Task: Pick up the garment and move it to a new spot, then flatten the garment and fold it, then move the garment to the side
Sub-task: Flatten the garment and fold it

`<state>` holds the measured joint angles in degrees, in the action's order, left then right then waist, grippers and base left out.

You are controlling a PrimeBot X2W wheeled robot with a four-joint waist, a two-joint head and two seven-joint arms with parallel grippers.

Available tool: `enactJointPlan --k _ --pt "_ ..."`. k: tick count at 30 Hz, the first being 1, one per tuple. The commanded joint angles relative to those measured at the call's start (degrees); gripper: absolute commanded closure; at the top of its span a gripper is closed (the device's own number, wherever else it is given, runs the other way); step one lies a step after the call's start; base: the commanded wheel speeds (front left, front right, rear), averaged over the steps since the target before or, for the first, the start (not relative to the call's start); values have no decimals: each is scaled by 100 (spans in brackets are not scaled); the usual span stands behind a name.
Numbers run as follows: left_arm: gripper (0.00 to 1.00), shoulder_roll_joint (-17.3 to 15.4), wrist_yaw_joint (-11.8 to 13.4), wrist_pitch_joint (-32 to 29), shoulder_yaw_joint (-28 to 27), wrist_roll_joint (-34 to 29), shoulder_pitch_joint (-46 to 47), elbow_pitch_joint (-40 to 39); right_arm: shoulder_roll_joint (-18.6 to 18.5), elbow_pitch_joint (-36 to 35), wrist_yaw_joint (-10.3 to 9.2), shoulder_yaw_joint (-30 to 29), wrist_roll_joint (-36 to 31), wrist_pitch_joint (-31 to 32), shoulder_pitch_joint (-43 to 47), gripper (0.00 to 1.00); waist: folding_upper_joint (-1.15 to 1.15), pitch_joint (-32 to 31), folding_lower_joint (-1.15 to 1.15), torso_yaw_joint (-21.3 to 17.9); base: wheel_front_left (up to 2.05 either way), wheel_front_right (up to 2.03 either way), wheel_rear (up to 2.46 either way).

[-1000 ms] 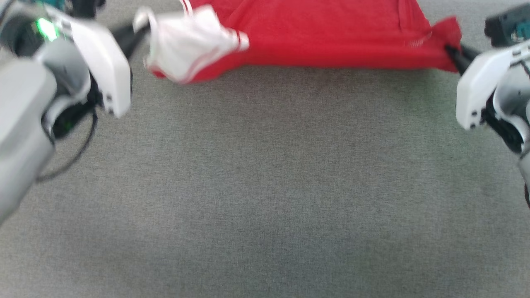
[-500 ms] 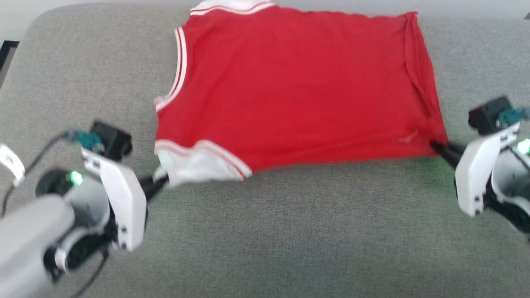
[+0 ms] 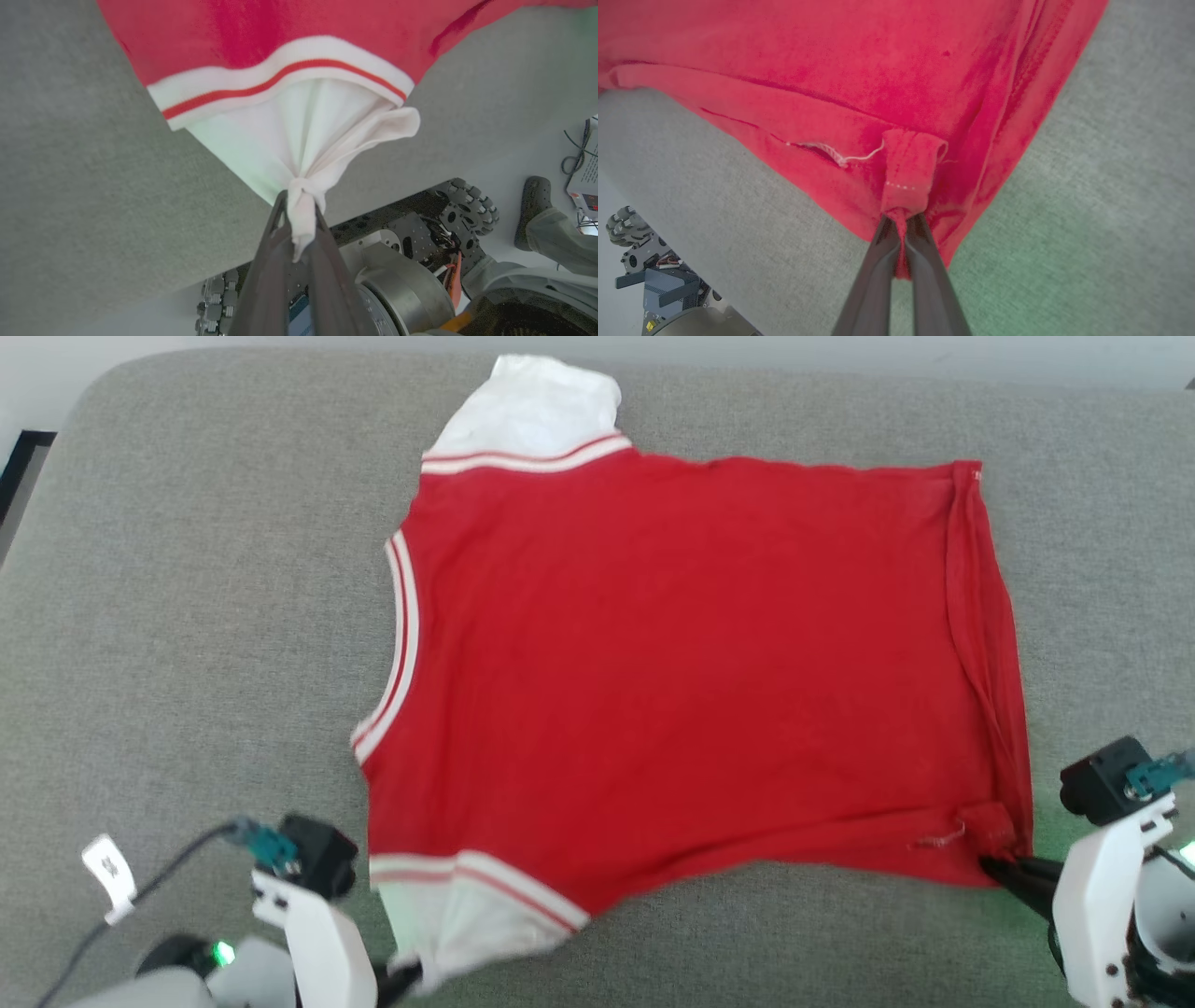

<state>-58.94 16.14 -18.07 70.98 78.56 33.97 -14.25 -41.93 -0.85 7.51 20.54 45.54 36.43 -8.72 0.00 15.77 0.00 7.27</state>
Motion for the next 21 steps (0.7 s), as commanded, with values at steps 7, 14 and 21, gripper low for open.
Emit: enactJointPlan --k 7,14,21 --pt "100 -121 150 -98 -52 3 -96 -163 168 -481 -4 -531 28 233 539 100 0 74 0 -58 0 0 0" --pt "100 -552 85 -33 -542 -387 642 -286 474 -1006 -4 -1116 -212 379 313 100 0 173 0 -152 0 0 0" --pt "100 -323 -390 -264 -937 -1035 1834 395 801 -1061 -4 -1372 -619 503 -603 100 0 422 0 -241 0 0 0"
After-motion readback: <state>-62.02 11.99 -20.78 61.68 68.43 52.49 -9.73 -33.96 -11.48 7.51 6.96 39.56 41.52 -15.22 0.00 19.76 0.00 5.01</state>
